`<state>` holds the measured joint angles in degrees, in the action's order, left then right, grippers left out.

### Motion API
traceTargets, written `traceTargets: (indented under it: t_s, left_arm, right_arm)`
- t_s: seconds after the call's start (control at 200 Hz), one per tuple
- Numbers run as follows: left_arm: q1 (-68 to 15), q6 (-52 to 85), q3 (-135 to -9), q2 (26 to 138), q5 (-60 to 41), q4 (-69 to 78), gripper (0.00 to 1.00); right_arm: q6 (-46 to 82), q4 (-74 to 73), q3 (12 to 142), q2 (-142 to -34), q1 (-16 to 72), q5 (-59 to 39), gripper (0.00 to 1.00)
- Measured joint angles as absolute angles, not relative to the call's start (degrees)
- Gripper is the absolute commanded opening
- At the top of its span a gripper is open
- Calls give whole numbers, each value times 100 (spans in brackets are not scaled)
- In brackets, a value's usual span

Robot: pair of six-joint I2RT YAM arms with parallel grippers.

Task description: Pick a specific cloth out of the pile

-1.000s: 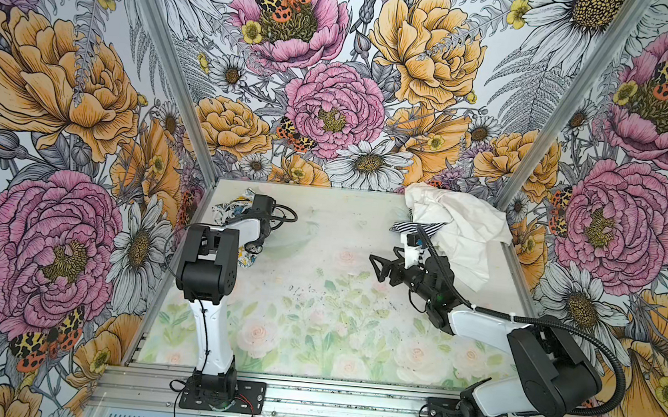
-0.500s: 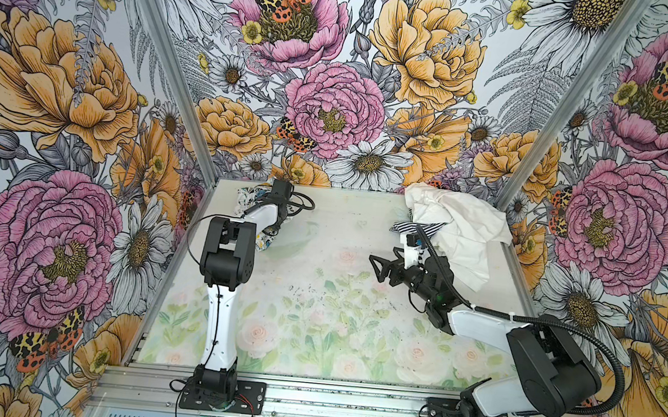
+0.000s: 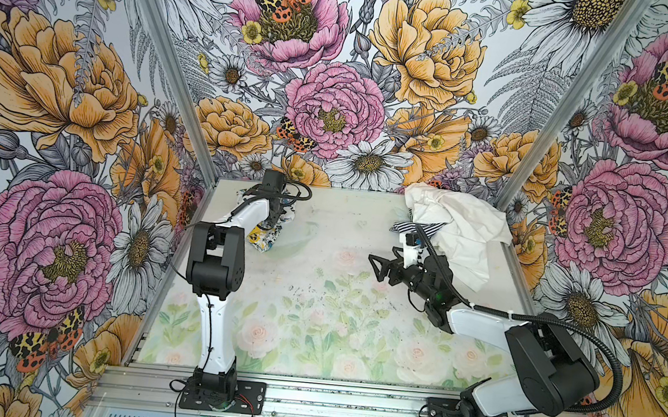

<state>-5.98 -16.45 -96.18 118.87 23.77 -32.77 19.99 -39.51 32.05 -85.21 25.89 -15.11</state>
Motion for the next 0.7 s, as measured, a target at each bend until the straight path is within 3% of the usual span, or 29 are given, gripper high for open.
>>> traceTargets:
  t_s: [0.23, 0.3, 0.525, 0.696]
  left_arm:
    - [-600, -1507, -9454, 11384, 2176, -3190, 85]
    - [-600, -1393, -9111, 11148, 2032, -3035, 99]
    - [-631, -467, -6812, 9135, 1719, -1621, 99]
    - [-1144, 366, -4617, 7647, 3079, 158, 99]
  right_arm:
    - [1999, -3951, 3205, -8519, 2589, -1509, 99]
    - [1999, -3951, 3205, -8514, 2589, -1509, 99]
    - [2296, -4066, 3170, -8425, 2292, -1629, 99]
    - [2882, -4115, 2893, -8066, 1592, -1474, 100]
